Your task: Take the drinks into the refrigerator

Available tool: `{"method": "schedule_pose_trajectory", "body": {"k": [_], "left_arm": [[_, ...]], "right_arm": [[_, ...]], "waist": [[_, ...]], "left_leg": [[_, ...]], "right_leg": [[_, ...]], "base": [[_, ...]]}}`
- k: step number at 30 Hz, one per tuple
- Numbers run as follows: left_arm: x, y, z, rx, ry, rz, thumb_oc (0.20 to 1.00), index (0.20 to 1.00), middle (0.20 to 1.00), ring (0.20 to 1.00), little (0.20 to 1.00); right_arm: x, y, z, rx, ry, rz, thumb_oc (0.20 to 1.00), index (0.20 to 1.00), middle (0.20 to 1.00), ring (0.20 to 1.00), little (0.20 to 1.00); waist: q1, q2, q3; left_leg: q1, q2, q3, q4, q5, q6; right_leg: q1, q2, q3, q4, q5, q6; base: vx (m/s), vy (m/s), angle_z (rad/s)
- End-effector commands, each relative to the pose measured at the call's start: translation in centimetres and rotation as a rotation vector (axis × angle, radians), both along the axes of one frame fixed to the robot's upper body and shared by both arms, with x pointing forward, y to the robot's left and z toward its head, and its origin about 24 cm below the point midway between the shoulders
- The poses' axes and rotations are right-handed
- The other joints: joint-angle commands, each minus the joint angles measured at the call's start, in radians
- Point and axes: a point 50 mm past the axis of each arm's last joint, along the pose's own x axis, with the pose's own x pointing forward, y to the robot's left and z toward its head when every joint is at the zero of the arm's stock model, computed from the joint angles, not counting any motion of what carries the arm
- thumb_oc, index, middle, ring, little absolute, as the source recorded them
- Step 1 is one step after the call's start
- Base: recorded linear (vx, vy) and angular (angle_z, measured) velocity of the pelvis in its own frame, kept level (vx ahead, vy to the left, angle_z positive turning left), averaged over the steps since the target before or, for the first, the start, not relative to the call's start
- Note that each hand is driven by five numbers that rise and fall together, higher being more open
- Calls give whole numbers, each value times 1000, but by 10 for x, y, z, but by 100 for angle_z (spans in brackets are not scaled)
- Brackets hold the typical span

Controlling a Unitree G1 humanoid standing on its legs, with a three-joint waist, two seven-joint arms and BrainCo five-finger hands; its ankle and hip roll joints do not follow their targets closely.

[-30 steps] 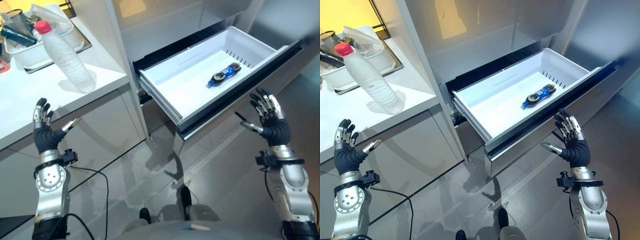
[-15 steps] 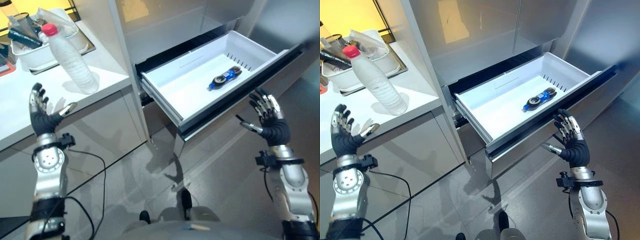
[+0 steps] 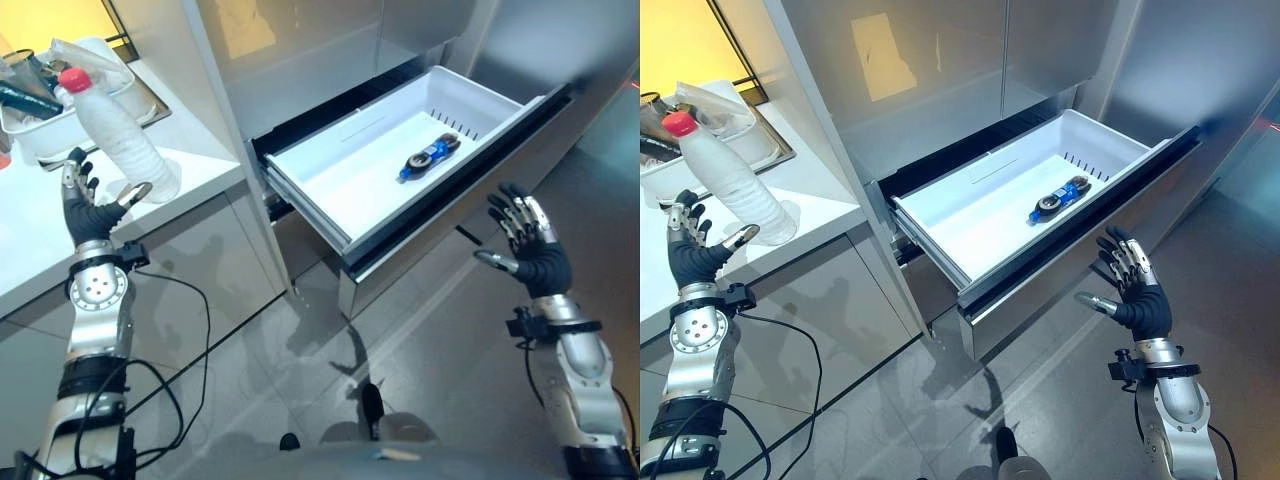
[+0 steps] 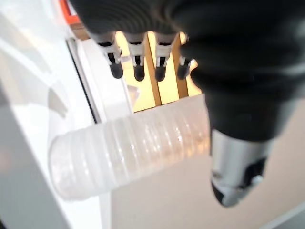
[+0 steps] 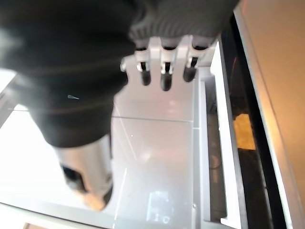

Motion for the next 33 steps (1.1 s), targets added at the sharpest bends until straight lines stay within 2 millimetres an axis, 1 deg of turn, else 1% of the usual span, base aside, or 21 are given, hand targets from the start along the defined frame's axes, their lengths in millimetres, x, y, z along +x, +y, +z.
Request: {"method": "schedule_pose_trajectory", "body": {"k": [1, 4, 6, 12, 17, 26, 33], "left_arm": [[10, 13, 33, 30, -88, 5, 1000, 1000, 1000, 1000, 1000], [9, 16, 25, -22, -77, 15, 1000, 1000, 1000, 1000, 1000], [9, 17, 24, -26, -75, 19, 1000, 1000, 1000, 1000, 1000], [10, 17, 28, -16, -75, 13, 1000, 1000, 1000, 1000, 1000], [16, 12, 31, 12, -53, -31, 1000, 1000, 1000, 1000, 1000], [19, 10, 28, 18, -25, -60, 1000, 1000, 1000, 1000, 1000], [27, 5, 37, 48, -28, -78, 1000, 1000, 1000, 1000, 1000]], "right_arm": [[-4, 5, 33, 2, -172, 31, 1000, 1000, 1000, 1000, 1000], [-4, 6, 34, 4, -178, 36, 1000, 1000, 1000, 1000, 1000], [-4, 6, 35, 2, -181, 39, 1000, 1000, 1000, 1000, 1000], [-3, 8, 41, 2, -203, 56, 1000, 1000, 1000, 1000, 1000], [-1, 9, 45, -1, -216, 71, 1000, 1000, 1000, 1000, 1000], [-1, 11, 49, 3, -231, 96, 1000, 1000, 1000, 1000, 1000], [-1, 11, 51, 1, -239, 99, 1000, 1000, 1000, 1000, 1000]], "waist": [[-3, -27, -3], [-4, -31, -3], [-5, -32, -1], [-2, -38, 5], [-1, -43, 11], [-5, -47, 18], [-15, -46, 20]], "left_leg": [[-46, -35, -16, 190, -160, 38], [-48, -34, -16, 193, -161, 38], [-50, -34, -16, 195, -161, 38], [-60, -34, -20, 201, -162, 39], [-68, -35, -25, 204, -161, 42], [-74, -29, -28, 209, -167, 40], [-78, -26, -26, 205, -165, 37]], "right_leg": [[28, -39, -21, 170, -221, 56], [25, -38, -20, 175, -223, 56], [23, -38, -20, 177, -224, 55], [14, -37, -24, 187, -229, 56], [4, -35, -26, 197, -231, 57], [-18, -28, -20, 223, -242, 53], [-28, -23, -17, 226, -245, 54]], "base": [[0, 0, 0], [5, -1, -2], [0, 0, 0], [0, 4, -1], [0, 0, 0], [3, -1, 0], [0, 0, 0]]}}
